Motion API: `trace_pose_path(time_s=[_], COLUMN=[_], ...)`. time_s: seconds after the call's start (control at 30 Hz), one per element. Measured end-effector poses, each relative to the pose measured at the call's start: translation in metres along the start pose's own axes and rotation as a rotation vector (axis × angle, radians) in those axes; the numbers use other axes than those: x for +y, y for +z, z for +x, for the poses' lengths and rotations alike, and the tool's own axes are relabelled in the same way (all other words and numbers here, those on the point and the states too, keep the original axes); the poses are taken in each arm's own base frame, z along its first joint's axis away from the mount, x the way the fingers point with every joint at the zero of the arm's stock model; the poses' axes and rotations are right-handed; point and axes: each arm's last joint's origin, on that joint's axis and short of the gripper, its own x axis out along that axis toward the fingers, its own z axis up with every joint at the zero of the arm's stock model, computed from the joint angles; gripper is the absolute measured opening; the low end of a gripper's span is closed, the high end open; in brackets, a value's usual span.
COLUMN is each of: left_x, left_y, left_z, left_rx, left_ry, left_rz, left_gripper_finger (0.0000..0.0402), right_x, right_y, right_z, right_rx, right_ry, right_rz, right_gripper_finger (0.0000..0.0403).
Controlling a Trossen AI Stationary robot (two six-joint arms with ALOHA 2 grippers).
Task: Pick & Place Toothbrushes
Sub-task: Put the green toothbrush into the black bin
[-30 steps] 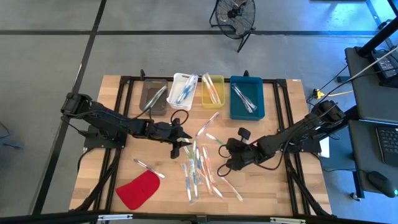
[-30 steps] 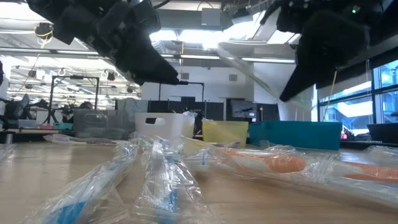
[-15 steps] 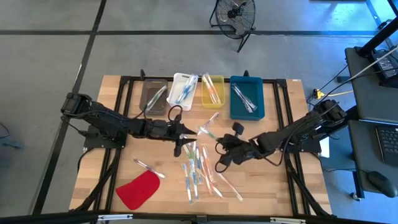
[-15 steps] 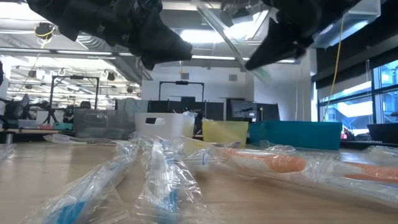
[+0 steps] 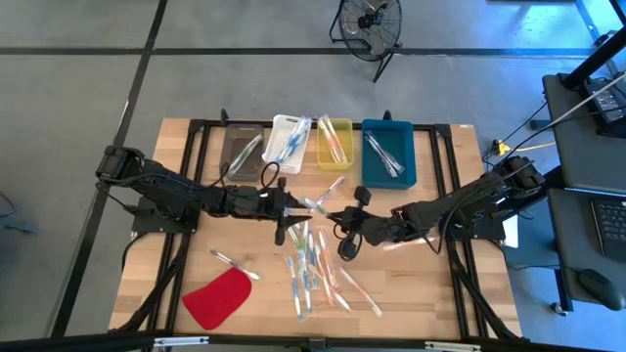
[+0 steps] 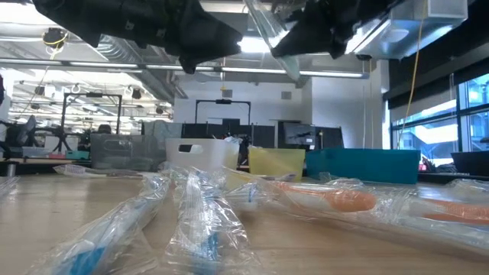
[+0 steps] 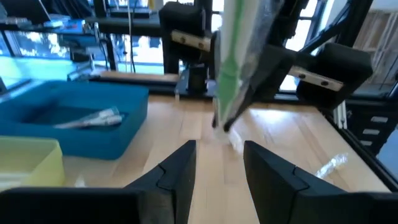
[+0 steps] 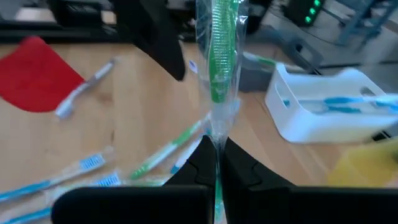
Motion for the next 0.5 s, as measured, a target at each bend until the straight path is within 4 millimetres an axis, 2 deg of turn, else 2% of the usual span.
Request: trace_pose_path(time_s=[0.23, 0.5], left_x=[-0.001, -0.001], left_y=[0.009, 0.016], left_z=[0.0, -0.001], left_rx=[-0.09, -0.159], left_ry=[-0.008, -0.012], left_rz=[0.003, -0.003], left_gripper_finger=[0.0129, 0.0129], right_x=[-0.004, -0.014], right_y=[0.01, 0.014], right_z=[0.006, 0.013], right_rx=[-0.06, -0.061], right_ry=[0.097, 0.133], right_rz=[-0.001, 0.017], right_gripper_finger=[0.0004, 0.0005])
